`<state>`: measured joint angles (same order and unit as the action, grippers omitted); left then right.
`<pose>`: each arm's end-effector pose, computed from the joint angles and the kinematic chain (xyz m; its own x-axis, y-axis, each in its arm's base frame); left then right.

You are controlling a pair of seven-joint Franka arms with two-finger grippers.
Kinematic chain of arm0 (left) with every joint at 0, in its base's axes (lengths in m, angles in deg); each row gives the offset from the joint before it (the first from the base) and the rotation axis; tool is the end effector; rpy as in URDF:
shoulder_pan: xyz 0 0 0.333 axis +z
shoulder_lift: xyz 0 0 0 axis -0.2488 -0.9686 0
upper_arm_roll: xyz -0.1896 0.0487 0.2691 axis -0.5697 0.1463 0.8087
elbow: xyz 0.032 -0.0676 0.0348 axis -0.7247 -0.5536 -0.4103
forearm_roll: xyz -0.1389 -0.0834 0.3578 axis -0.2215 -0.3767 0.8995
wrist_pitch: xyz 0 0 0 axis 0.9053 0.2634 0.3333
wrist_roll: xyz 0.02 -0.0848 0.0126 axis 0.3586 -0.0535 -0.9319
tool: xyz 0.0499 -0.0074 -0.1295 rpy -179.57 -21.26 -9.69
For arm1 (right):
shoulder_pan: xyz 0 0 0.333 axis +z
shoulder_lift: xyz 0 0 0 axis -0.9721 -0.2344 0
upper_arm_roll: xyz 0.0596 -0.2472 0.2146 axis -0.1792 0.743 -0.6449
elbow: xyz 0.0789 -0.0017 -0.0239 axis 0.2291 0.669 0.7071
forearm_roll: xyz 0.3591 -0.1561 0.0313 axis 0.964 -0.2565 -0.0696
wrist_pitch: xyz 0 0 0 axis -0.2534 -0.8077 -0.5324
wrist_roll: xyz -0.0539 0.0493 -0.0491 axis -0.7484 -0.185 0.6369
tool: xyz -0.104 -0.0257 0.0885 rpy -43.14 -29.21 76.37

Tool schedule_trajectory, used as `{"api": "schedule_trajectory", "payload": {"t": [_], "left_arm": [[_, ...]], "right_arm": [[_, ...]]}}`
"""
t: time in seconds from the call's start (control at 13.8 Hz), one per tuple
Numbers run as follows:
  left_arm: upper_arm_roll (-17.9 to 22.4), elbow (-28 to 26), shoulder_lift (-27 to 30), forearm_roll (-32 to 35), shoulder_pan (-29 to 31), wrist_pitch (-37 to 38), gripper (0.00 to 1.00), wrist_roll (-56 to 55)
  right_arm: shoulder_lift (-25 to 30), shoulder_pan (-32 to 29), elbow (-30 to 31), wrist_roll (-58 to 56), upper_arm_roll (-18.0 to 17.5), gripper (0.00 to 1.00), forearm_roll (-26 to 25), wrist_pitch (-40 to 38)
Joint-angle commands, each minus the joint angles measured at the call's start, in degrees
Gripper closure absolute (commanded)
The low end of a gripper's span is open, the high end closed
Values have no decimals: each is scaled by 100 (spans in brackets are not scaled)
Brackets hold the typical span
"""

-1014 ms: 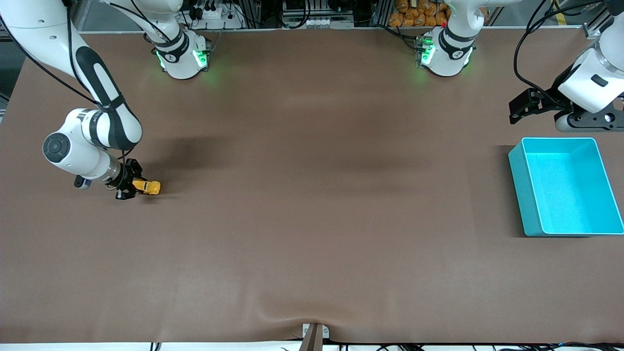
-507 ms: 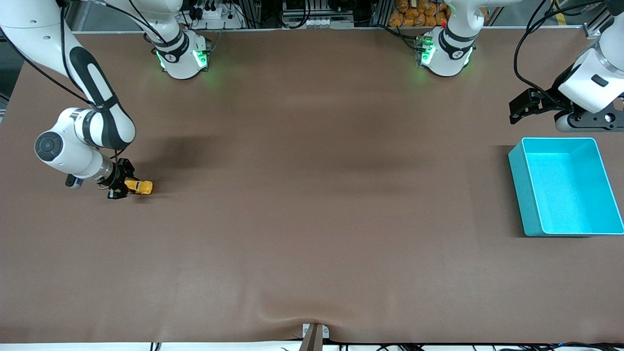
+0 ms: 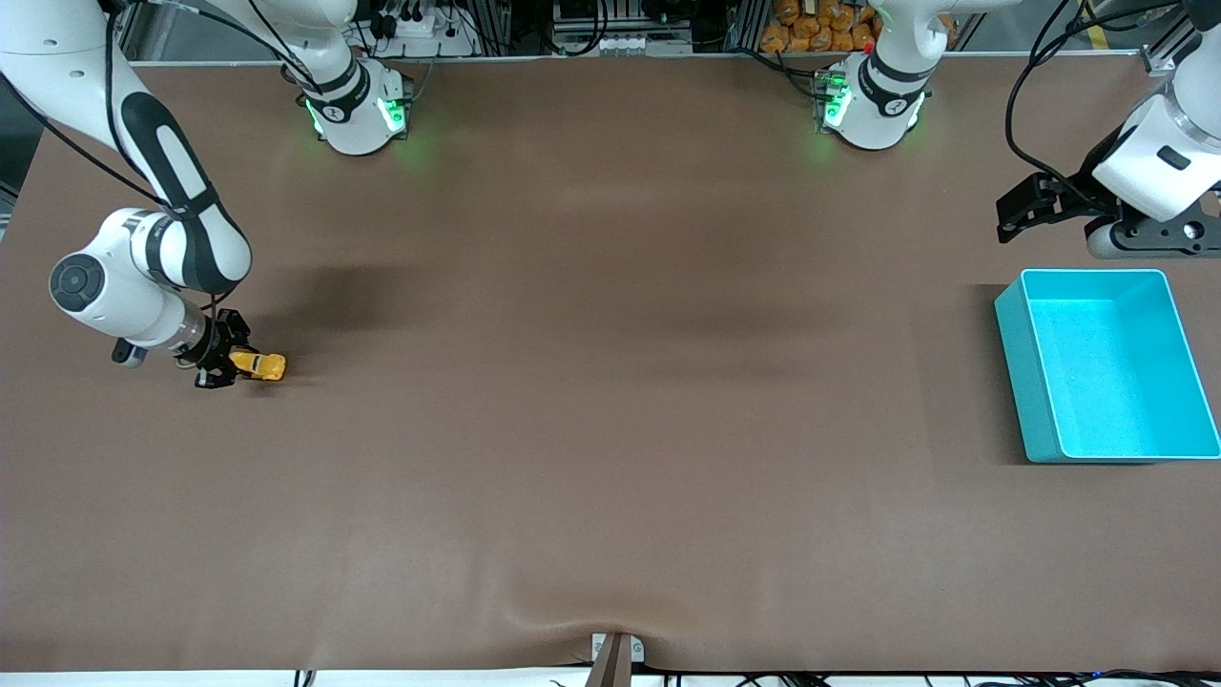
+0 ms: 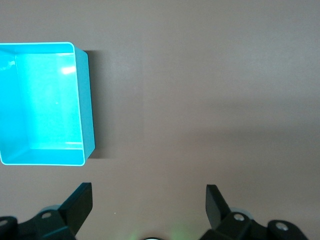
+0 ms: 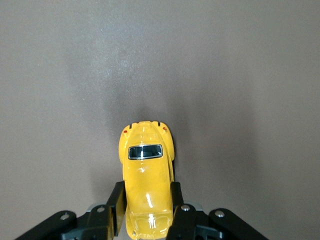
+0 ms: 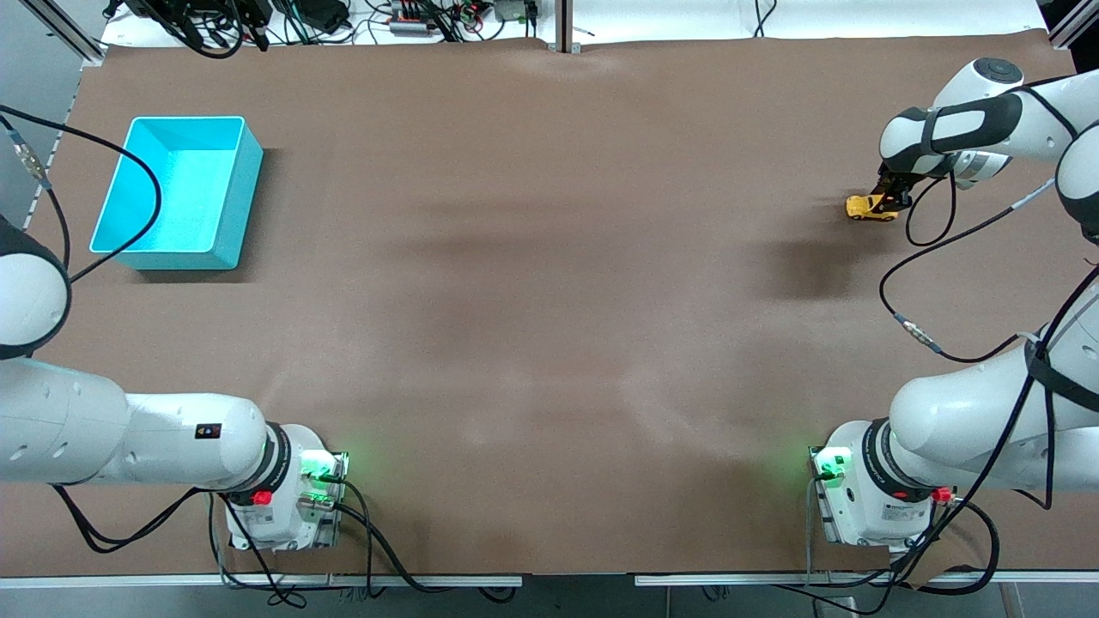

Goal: Wind and store yellow beetle car
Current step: 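Drag the held car backward along the table with the right gripper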

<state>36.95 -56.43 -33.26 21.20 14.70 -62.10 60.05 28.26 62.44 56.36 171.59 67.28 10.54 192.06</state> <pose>0.5297 -0.0640 0.6046 0.9989 -0.0230 -0.0398 -0.0241 -0.9993 -0.0278 0.5349 -0.1291 0.1826 -0.1321 -0.9911 0.0165 -0.9909 0.1324 0.0259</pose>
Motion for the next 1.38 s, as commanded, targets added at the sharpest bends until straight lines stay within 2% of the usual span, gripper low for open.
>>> {"api": "schedule_trajectory", "payload": {"t": [0.0, 0.36, 1.01, 1.3], "left_arm": [[-19, 72, -22, -41, 41, -6, 0, 35], [-27, 72, -22, -41, 41, -6, 0, 35], [-19, 72, -22, -41, 41, -6, 0, 35], [-19, 72, -22, -41, 41, -6, 0, 35]], "right_arm": [[-417, -216, -193, -204, -56, 83, -144, 205], [-513, -331, -254, -460, -47, 83, -161, 196], [-645, -462, -377, -478, 129, 83, -591, 126], [-645, -576, -404, -662, 155, 84, -618, 109]]}}
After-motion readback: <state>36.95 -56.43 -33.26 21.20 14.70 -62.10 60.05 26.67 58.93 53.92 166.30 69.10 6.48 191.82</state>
